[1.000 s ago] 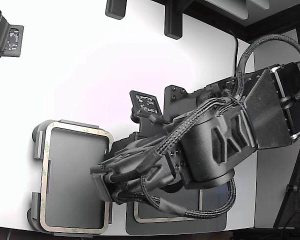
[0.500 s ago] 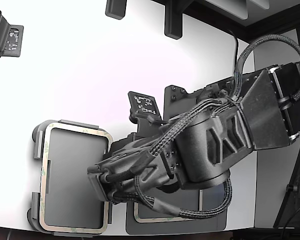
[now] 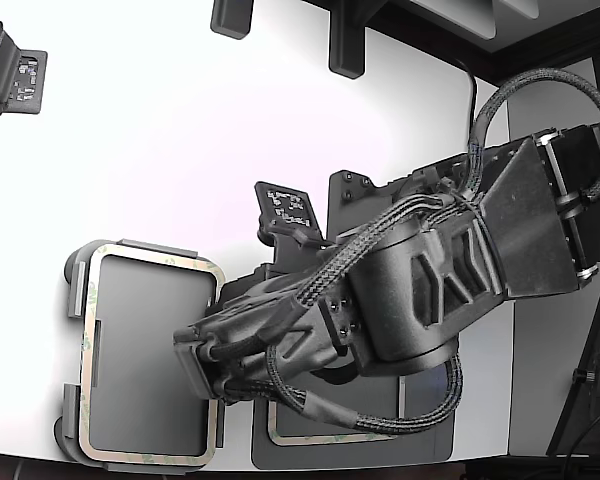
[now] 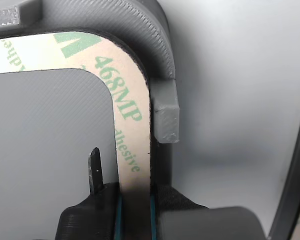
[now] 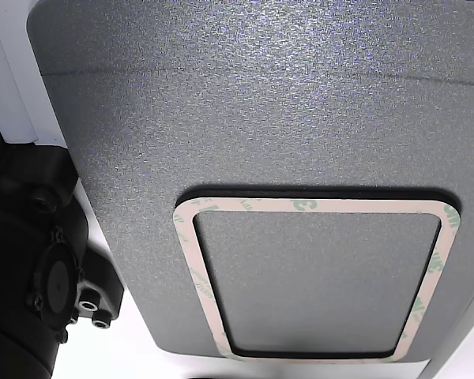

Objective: Grab top frame and put it into gray box.

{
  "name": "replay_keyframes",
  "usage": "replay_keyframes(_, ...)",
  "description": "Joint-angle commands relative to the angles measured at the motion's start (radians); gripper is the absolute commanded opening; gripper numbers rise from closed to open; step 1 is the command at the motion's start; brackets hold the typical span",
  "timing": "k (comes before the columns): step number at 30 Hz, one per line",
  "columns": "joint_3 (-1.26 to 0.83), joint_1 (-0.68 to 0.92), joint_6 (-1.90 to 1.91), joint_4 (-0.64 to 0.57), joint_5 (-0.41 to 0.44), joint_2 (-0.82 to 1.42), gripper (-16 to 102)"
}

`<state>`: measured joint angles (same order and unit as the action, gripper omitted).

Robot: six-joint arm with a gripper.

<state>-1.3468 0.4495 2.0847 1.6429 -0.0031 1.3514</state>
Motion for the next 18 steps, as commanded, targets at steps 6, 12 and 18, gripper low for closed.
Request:
replay_keyframes(6, 0.000, -0.018, -0.017, -0.005, -0.005, 0.029, -12)
replay_keyframes(12, 0.000, -0.021, -0.028, -0.011, -0.005, 0.028, -12)
replay_keyframes(18, -0.003, -0.021, -0.026, -0.017, -0.006, 0.026, -12)
